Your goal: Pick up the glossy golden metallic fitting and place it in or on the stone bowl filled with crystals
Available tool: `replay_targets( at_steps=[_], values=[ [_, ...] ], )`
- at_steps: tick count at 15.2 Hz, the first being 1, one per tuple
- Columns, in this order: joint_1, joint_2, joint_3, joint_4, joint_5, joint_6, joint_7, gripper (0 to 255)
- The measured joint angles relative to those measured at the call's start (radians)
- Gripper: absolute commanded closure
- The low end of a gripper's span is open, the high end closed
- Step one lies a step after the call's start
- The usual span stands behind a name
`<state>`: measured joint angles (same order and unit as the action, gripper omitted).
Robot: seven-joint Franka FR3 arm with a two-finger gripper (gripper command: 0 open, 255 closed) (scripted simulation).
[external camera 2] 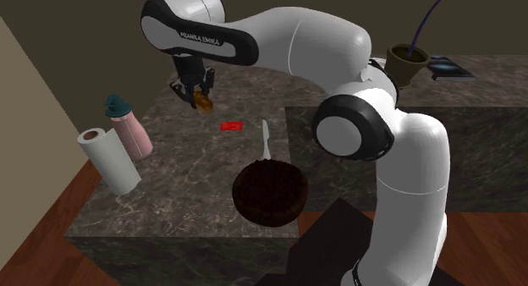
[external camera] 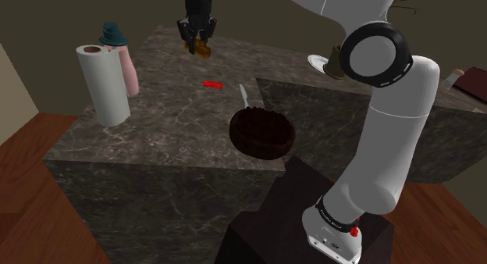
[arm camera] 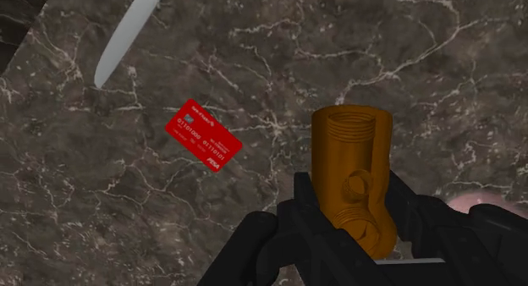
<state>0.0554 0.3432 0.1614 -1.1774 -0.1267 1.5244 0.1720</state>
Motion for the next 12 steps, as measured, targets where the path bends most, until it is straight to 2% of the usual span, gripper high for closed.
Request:
replay_targets(
  at_steps=[8,12],
  values=[
    [-0.015,-0.363,0.011,-0.487,0.057,0.128,0.017,255],
    [-0.012,-0.528,0.009,-0.663,0.085,0.142,0.014,255]
  ],
)
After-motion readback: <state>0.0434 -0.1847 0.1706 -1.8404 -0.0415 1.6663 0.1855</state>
